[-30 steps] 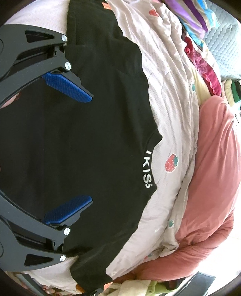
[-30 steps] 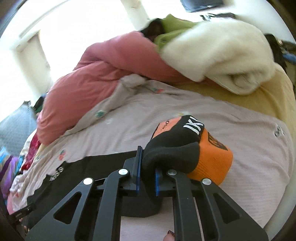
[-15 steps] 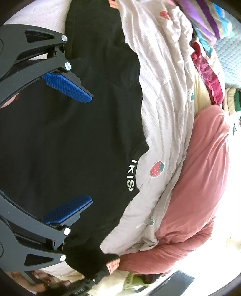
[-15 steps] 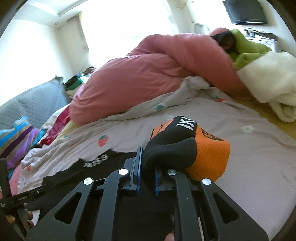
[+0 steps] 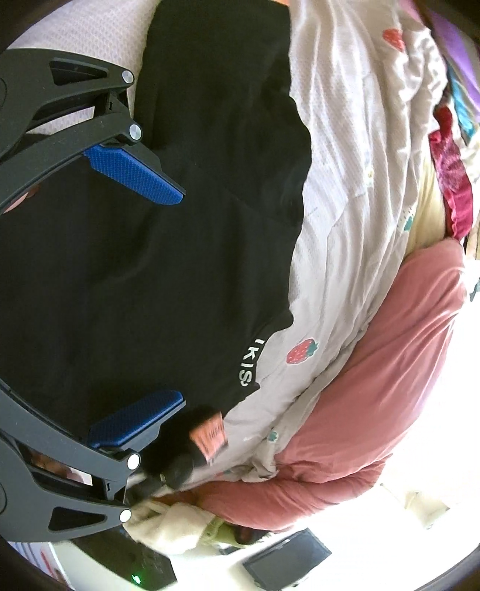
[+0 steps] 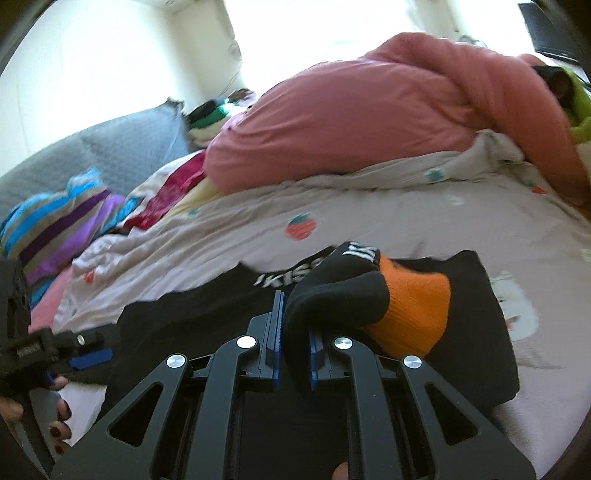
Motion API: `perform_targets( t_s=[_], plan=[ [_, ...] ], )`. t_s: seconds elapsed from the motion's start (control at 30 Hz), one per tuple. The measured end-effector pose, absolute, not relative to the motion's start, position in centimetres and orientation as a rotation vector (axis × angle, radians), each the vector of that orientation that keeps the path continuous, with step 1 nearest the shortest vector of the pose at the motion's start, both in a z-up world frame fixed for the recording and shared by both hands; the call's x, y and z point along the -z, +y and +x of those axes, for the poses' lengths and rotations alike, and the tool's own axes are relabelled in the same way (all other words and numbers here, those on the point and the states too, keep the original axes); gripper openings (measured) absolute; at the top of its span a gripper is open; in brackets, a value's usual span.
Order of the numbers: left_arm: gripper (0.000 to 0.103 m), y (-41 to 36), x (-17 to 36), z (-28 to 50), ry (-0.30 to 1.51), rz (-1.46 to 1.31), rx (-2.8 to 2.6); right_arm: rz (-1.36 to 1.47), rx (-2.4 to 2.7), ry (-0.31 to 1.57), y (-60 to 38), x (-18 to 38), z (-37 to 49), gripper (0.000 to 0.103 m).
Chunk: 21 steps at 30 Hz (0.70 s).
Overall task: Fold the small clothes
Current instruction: 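Carry the held sleeve with the right tool across the shirt body toward the collar, then open the right tool to release the cuff while the left tool grasps the other orange cuff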
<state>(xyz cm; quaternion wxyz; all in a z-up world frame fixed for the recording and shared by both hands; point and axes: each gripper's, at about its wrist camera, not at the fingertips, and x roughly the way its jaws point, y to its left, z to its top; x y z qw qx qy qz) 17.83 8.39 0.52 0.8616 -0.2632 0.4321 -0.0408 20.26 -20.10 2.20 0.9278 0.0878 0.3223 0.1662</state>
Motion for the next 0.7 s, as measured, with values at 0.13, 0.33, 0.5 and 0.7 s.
perform_targets(
  t_s=[0.13,0.33,0.5,0.7],
  plan=[
    [0.095,9.7,-0.4,17.6,0.897,-0.601,0.094,0.143,-0.379,0.690,-17.1,-1.0,20.4,0.010],
    [0.094,11.0,-0.3,17.4,0.877,-0.663,0.112,0.081,-0.462,0.738,-14.2,0.7,20.2,0.043],
    [0.092,12.0,0.4,17.2,0.874,-0.717,0.110,-0.094,-0.569,0.786,-12.4,1.5,18.5,0.059],
    [0.089,10.8,0.9,17.4,0.899,-0.705,0.141,-0.067,-0.555,0.841,-15.3,2.0,16.4,0.081]
  ],
)
